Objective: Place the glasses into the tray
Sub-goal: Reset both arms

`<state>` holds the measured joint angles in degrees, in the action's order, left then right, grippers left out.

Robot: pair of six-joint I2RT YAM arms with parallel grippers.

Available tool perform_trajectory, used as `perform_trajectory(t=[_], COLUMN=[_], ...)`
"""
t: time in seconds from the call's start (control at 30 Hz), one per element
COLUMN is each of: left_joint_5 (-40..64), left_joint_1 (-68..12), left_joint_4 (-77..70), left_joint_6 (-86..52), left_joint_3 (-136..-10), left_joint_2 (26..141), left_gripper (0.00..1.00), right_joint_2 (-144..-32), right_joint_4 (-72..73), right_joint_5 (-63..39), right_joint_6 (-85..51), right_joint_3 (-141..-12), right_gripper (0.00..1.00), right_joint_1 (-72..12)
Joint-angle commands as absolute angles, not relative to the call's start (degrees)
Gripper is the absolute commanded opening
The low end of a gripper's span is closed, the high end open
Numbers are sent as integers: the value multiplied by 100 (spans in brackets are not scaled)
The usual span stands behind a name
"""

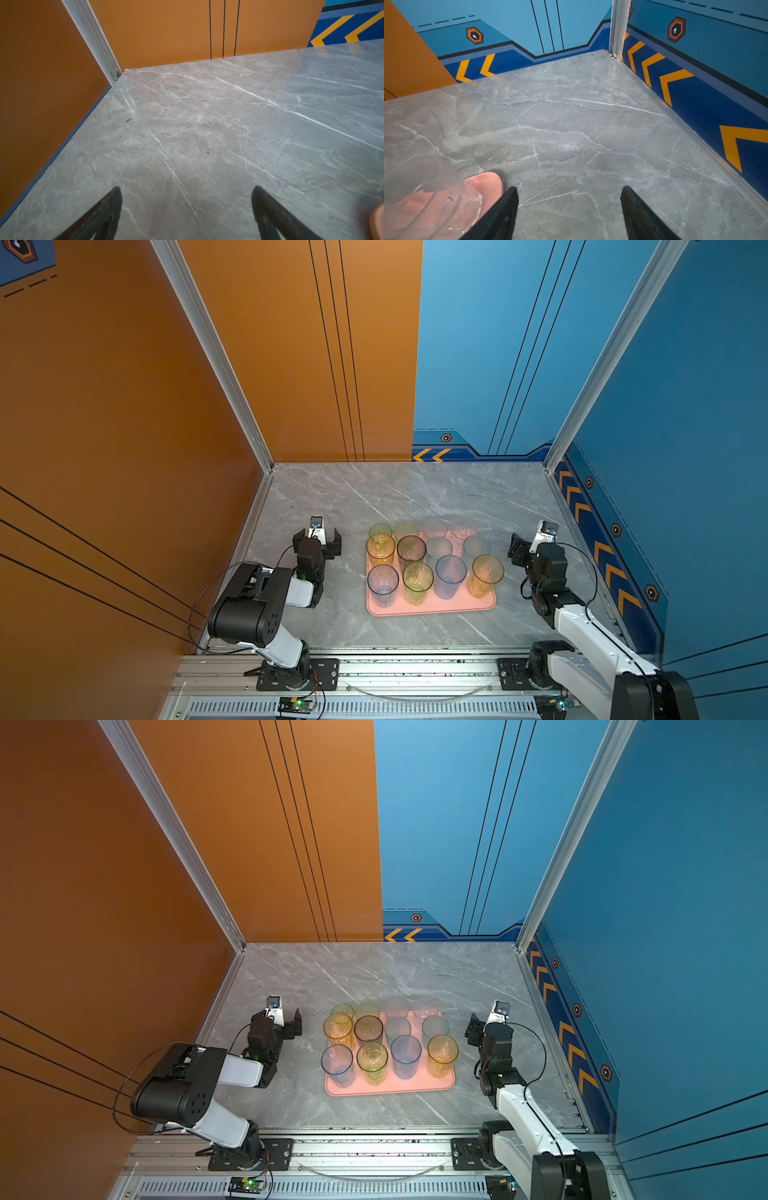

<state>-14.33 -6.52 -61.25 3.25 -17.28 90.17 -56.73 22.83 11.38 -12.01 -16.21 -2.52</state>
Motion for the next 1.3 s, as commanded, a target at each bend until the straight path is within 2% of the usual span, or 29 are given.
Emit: perform_trajectory(t=[0.0, 0.43, 0.5, 0.6, 0.63, 0.7, 0.77, 1.27], left_joint_5=[-1570, -1582, -1586, -1608, -1622, -1635, -1682, -1712], left_joint_1=[-576, -588, -589, -580, -572, -510, -425, -442], left_joint_4=[-5968, -5968, -5966, -5960, -5923, -5798, -5594, -5580], left_joint_6=[325, 330, 325, 312, 300, 215, 79, 62], left_joint_3=[-1892, -1895, -1897, -1910, -1924, -1991, -2074, -2065], left_joint_2=[9026, 9020, 9025, 9035, 9031, 9021, 9002, 8982], left_gripper=[98, 98, 98, 98, 98, 98, 98, 98], right_joint_2=[-6197, -8498, -9036, -8747, -8873, -8760, -8909, -8868], right_joint_4=[3293, 6066, 6855, 5891, 5915, 5103, 5475, 5403], right_joint_5=[1233, 965, 1032, 1061, 1109, 1283, 1361, 1545], right_joint_6=[-1050, -581, -471, -437, -447, -498, -454, -422], right_joint_3=[-1532, -1489, -1431, -1684, -1784, -2116, -2026, -2050], right_gripper=[76, 77, 78, 79, 83, 100, 100, 100], right_joint_1=[-169, -56, -151, -182, -184, -208, -258, -332])
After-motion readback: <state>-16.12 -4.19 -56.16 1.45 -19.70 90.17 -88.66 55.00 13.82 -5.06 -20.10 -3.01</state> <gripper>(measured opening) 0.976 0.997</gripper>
